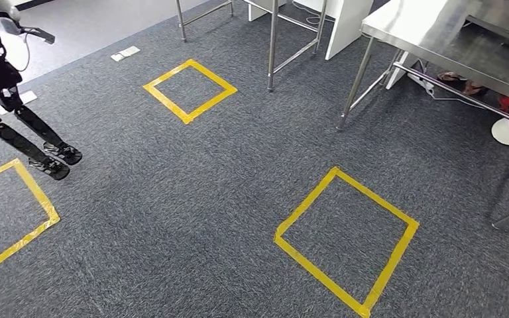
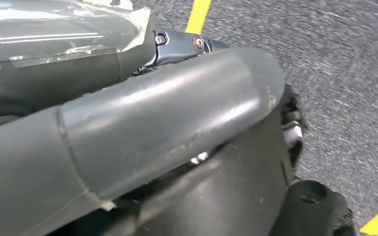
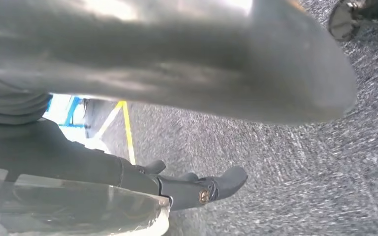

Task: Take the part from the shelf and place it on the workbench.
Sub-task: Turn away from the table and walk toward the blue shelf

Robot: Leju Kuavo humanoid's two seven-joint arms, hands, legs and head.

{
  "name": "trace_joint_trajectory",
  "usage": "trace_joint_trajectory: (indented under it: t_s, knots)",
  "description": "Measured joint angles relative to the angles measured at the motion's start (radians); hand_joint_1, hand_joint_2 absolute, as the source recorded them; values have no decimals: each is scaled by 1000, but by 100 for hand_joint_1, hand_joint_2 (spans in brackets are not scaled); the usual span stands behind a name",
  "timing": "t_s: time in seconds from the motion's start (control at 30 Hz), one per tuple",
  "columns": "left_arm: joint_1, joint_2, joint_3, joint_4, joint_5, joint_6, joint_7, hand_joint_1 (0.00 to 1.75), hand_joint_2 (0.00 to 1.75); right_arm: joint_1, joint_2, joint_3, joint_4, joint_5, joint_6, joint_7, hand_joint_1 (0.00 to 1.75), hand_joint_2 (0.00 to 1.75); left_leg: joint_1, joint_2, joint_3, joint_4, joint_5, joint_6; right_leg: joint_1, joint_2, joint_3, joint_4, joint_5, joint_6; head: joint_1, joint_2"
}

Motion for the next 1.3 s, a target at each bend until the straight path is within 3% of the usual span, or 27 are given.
trace_joint_trajectory:
  t_s: [0.07,0.1,0.17,0.23,0.27,0.3,0.4,0.47,0.5,0.53,0.6,0.67,0.7,0.77,0.83,0.9,0.97,1.0,1.03,1.07,1.13,1.2,1.27,1.3]
  knots:
    - [0,-1,0,0,1,-1,6,0,0,0,-1,0,0,3,0,0,0,0,0,-27,0,2,1,-4,-6,25,60,-132,61,17,0,0]
    - [0,-1,0,0,1,-2,8,0,0,-1,-2,0,0,4,0,0,0,0,-1,-40,-1,6,1,-8,-8,43,87,-196,86,18,1,0]
    - [-1,-2,0,0,2,-2,10,0,0,-3,-3,0,0,8,0,0,0,0,-4,-60,-6,11,0,-19,-7,65,113,-263,107,8,0,0]
    - [0,-2,0,0,7,-1,12,0,0,-7,-4,0,0,13,0,0,0,0,-3,-77,-12,11,1,-29,-6,47,116,-265,109,-8,-1,0]
    - [1,-1,0,0,10,0,15,0,0,-9,-4,0,0,16,0,1,0,0,-1,-70,-17,18,-3,-34,-8,36,119,-267,112,-16,-1,0]
    - [1,-1,0,0,13,1,19,0,0,-9,-5,0,0,19,-1,1,0,0,-1,-50,-29,41,-19,-39,-11,24,122,-269,115,-24,-3,0]
    - [-1,0,0,0,21,2,26,0,0,-6,-6,0,0,29,-2,2,0,0,4,32,-115,218,-116,-52,-8,-17,123,-271,116,-39,-10,0]
    - [0,0,0,0,23,3,27,0,0,-4,-7,0,1,33,-2,4,0,0,9,48,-161,309,-144,-59,-5,-44,123,-271,113,-41,-10,0]
    - [0,1,0,0,24,3,28,0,0,-5,-7,0,1,35,-2,4,0,0,12,52,-160,305,-131,-60,-5,-57,123,-270,112,-42,-10,0]
    - [0,1,0,0,26,4,30,0,0,-6,-8,0,1,36,-2,4,0,0,15,59,-138,262,-103,-61,-5,-68,125,-270,111,-42,-10,0]
    - [1,1,0,0,29,8,32,0,0,-9,-9,0,1,38,-2,4,0,0,16,97,-66,125,-42,-62,-3,-88,130,-270,105,-37,-11,0]
    - [0,1,0,0,33,11,32,0,0,-10,-11,0,0,41,-2,4,0,0,11,126,-22,41,-18,-55,6,-105,132,-269,97,-26,-8,0]
    - [0,0,0,0,35,11,32,0,0,-11,-12,0,0,42,-2,4,0,0,6,124,-18,32,-20,-50,9,-115,135,-270,95,-20,-6,0]
    - [0,0,0,0,38,11,32,0,0,-14,-11,0,0,44,-3,5,0,0,1,98,-19,26,-16,-35,8,-130,141,-270,90,-8,-4,0]
    - [0,0,0,0,40,12,32,0,0,-16,-10,0,0,46,-3,5,0,0,1,75,-16,17,-8,-19,4,-93,128,-231,64,-3,-2,0]
    - [-1,-2,0,0,41,11,31,0,0,-13,-9,1,0,51,-5,4,0,0,0,51,-16,14,-4,-9,0,-32,72,-113,7,-12,2,0]
    - [-2,-3,0,0,41,11,31,0,0,-8,-10,1,0,55,-6,4,0,0,-4,21,-16,15,-3,-4,0,-8,9,4,-31,-15,3,0]
    - [-1,-3,0,0,41,12,31,0,0,-6,-10,1,0,57,-6,5,0,0,-6,5,-16,15,-3,-4,1,-3,-2,17,-26,-11,3,0]
    - [-1,-3,0,0,41,12,31,0,0,-6,-11,1,0,58,-6,5,0,0,-8,-11,-14,16,-3,-4,2,1,5,-10,-5,-5,3,0]
    - [-1,-4,0,0,41,12,31,0,0,-6,-11,1,0,59,-6,5,0,0,-9,-26,-13,17,-3,-4,1,11,30,-72,29,2,3,0]
    - [-1,-4,0,0,41,12,31,0,0,-7,-11,2,0,60,-6,5,0,0,-11,-52,-12,19,-4,-7,0,52,81,-203,88,5,4,0]
    - [0,-5,0,0,41,12,31,0,0,-10,-12,2,0,61,-6,5,0,0,-13,-72,-15,20,-4,-14,4,73,100,-252,108,-6,3,0]
    - [2,-5,0,0,41,12,31,0,0,-14,-13,2,0,62,-6,6,0,0,-12,-86,-21,21,-2,-23,5,53,105,-256,113,-19,3,0]
    - [2,-5,0,0,41,13,31,0,0,-15,-12,2,0,63,-6,6,0,0,-13,-72,-26,29,-8,-27,2,43,108,-258,116,-24,3,0]
